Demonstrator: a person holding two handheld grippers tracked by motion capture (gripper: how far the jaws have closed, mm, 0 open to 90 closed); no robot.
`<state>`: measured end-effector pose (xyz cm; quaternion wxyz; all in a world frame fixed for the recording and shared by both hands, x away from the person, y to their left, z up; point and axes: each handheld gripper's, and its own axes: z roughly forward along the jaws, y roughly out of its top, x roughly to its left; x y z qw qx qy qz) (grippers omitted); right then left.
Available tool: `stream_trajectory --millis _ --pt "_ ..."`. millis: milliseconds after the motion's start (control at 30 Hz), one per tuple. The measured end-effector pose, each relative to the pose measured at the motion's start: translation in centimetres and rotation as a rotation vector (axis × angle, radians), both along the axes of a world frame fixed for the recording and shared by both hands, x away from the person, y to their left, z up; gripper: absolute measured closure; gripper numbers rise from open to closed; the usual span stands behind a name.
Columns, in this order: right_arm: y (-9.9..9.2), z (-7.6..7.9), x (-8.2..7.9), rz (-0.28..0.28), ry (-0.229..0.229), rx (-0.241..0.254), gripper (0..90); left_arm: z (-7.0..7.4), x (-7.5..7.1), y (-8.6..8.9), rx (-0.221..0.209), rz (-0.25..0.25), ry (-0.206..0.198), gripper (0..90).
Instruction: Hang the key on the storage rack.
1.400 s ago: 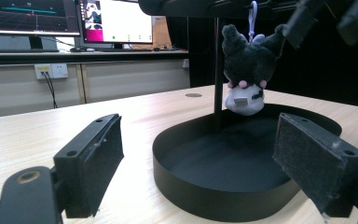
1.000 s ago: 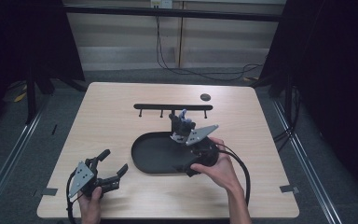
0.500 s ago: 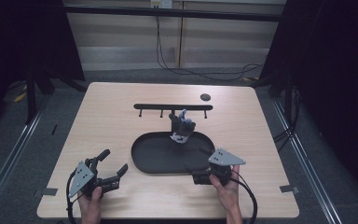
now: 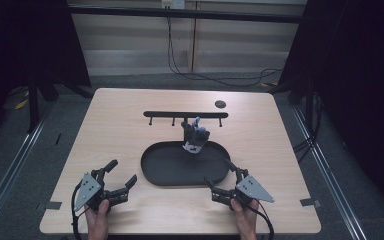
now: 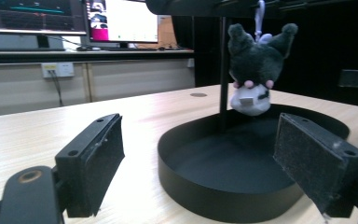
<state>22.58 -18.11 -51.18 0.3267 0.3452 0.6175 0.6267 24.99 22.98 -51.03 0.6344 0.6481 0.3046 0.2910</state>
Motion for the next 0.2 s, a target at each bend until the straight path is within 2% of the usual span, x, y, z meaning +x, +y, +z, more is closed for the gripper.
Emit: stream_trajectory --millis 200 --pt "0.10 0.00 -0.12 -0.036 -0.005 -0.009 13.5 0.00 0.43 0.01 -0.004 0.045 -0.002 15.4"
